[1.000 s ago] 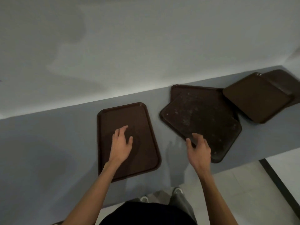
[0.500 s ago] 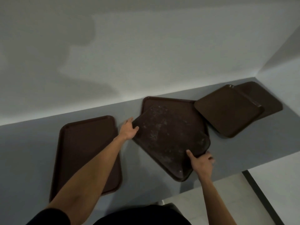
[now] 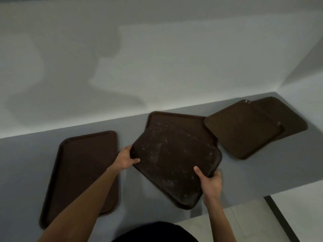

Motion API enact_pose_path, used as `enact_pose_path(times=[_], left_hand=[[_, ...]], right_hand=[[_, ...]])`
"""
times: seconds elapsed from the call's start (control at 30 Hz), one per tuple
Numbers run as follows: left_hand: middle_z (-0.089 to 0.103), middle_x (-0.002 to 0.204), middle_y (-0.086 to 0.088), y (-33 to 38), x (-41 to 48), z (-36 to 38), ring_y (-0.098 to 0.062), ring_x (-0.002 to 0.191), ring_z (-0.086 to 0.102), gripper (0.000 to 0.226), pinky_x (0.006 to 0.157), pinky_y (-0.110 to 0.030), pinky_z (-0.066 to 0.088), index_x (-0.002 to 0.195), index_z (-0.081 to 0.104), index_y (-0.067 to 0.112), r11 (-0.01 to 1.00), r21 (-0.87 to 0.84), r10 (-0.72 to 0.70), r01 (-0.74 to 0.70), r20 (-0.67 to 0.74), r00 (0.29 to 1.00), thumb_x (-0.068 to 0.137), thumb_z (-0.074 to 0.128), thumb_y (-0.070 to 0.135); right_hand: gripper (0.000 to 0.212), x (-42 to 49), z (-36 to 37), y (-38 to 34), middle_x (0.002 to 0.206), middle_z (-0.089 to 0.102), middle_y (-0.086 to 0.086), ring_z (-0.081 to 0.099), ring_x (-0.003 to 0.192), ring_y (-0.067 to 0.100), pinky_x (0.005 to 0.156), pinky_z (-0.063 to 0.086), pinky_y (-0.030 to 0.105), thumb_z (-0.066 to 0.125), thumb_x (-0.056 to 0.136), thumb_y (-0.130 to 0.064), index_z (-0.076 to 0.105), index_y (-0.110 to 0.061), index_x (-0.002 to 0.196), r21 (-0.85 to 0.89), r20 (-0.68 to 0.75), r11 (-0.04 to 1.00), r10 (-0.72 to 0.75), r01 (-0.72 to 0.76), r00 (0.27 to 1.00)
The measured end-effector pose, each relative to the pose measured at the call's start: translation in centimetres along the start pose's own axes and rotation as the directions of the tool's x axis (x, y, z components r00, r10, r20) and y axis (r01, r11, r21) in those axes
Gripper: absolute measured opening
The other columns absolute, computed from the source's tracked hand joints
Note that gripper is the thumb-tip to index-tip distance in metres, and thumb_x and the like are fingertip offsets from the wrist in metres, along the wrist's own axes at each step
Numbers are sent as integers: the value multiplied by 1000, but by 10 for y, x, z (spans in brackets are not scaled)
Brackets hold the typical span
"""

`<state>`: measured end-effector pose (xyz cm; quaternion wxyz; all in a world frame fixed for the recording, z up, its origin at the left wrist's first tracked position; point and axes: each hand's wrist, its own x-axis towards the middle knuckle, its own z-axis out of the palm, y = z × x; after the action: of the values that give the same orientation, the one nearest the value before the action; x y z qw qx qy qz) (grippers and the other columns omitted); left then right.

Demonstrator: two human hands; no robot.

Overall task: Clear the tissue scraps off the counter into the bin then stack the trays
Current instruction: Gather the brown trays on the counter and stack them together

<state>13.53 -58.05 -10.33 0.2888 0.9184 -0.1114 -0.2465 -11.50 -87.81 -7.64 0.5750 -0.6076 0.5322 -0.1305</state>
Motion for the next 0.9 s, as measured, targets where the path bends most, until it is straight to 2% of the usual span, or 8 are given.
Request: enact_pose_path(times=[0.13,0.23,0.3,0.4,0.47,0.7,0.8,0.9], left_hand=[[60,141,1,6,-23,-8,-20,131,58,73,112,-30,43,149,52,20,999,-40,0,2,43,999,86,79,46],[66,135,10,9,-43,-19,-11,125,63,78,112,-31,46,141,60,20,983,-182,45,-33,63,997,81,73,69],[66,138,2,10,-56,-31,-12,124,65,85,112,-36,48,146,56,20,962,-273,21,-9,41,999,81,71,72],[68,133,-3,23,-85,-56,-12,120,66,58,110,-37,50,146,55,17,911,-410,44,-48,-20,999,97,66,47],[69,131,-1,29,-109,-78,-13,120,67,56,106,-40,54,144,56,20,834,-547,55,-65,-36,998,97,62,50],[68,135,-16,11,-181,-172,-34,126,65,64,108,-55,48,146,54,16,462,-887,84,-29,11,996,102,40,62],[61,141,-26,2,-202,-214,-44,131,58,78,111,-62,43,149,51,14,327,-944,76,37,65,995,100,33,72],[55,143,-33,-2,-226,-250,-48,135,51,84,113,-62,40,143,60,8,278,-960,58,29,47,997,95,41,75]], right_hand=[[46,-32,5,-49,114,79,-5,76,107,18,98,60,54,90,84,-30,70,-28,125,282,76,955,-118,92,990],[43,-56,8,-95,114,80,-4,76,107,19,97,61,53,83,90,-16,70,-29,130,382,131,917,-177,115,976],[42,-78,9,-125,115,80,-2,77,107,21,97,61,52,79,93,-12,70,-28,130,408,184,897,-260,167,948],[39,-119,13,-163,111,80,0,77,105,20,97,61,49,75,94,-4,71,-25,127,386,261,877,-401,286,878],[42,-149,19,-185,113,79,-3,76,108,17,99,59,47,74,94,-2,71,-28,127,349,317,847,-510,402,800],[38,-243,72,-200,115,76,0,73,110,17,99,59,45,69,93,8,71,-15,124,302,514,567,-774,767,369],[37,-270,104,-186,146,62,3,58,139,12,113,49,39,66,87,16,70,-3,119,312,542,295,-836,903,86],[39,-292,135,-164,166,40,0,38,155,18,120,38,54,63,88,10,54,-17,114,261,685,23,-709,965,-168]])
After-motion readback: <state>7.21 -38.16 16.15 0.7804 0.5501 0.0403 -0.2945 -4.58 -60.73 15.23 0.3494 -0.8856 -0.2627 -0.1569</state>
